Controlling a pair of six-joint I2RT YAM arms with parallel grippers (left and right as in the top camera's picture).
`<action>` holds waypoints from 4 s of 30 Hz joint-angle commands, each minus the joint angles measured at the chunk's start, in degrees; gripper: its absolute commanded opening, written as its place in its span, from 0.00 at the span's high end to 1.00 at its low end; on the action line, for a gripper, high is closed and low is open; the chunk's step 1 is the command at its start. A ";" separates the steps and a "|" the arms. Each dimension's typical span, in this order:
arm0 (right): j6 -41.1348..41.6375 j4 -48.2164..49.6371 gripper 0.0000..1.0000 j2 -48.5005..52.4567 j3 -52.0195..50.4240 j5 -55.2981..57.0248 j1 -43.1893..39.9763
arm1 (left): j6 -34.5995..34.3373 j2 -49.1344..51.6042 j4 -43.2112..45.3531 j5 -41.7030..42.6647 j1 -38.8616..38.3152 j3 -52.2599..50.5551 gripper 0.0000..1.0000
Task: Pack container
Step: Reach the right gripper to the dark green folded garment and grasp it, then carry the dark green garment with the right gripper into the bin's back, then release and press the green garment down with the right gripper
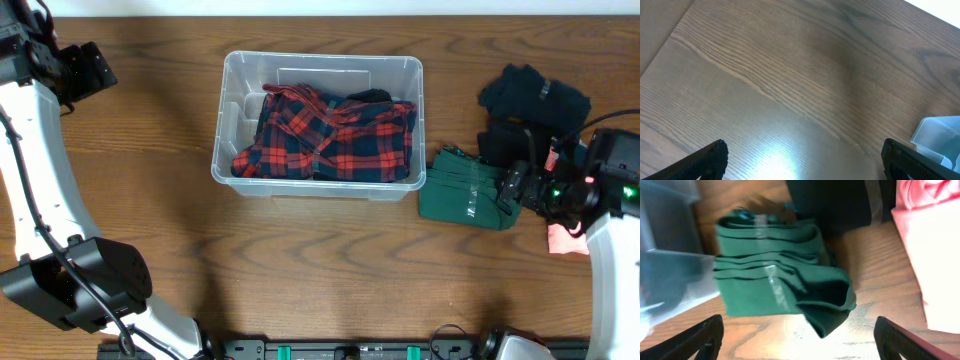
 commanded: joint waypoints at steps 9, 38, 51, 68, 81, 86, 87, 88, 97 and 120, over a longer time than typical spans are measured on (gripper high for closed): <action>0.55 5.07 0.11 16.74 0.87 -0.50 -1.46 | -0.50 0.39 0.04 -0.11 0.04 0.17 0.02; -8.20 -5.42 0.99 18.78 11.93 -12.92 -0.92 | -0.50 0.39 0.04 -0.11 0.04 0.17 0.02; -7.23 -19.43 0.99 16.02 38.40 -13.51 4.96 | -0.50 0.39 0.04 -0.11 0.04 0.17 0.02; -2.75 2.36 0.99 17.07 47.82 -13.53 27.39 | -0.50 0.39 0.04 -0.11 0.04 0.17 0.02; -1.95 21.03 0.99 26.29 47.82 -10.49 44.61 | -0.50 0.39 0.04 -0.11 0.04 0.17 0.02; -0.57 24.59 0.99 31.08 47.82 -10.03 48.04 | -0.50 0.39 0.04 -0.13 0.04 0.17 0.02; -0.22 25.18 0.99 32.04 47.82 -10.05 48.54 | -0.50 0.39 0.04 -0.11 0.04 0.17 0.02; -0.17 25.73 0.99 32.89 47.82 -10.10 48.89 | -0.50 0.39 0.04 -0.13 0.04 0.17 0.02; -0.15 27.67 0.99 38.10 47.82 -10.08 51.06 | -0.50 0.39 0.04 -0.11 0.04 0.17 0.02; -0.17 27.54 0.99 47.17 47.74 -8.79 51.34 | -0.50 0.39 0.04 -0.11 0.04 0.17 0.02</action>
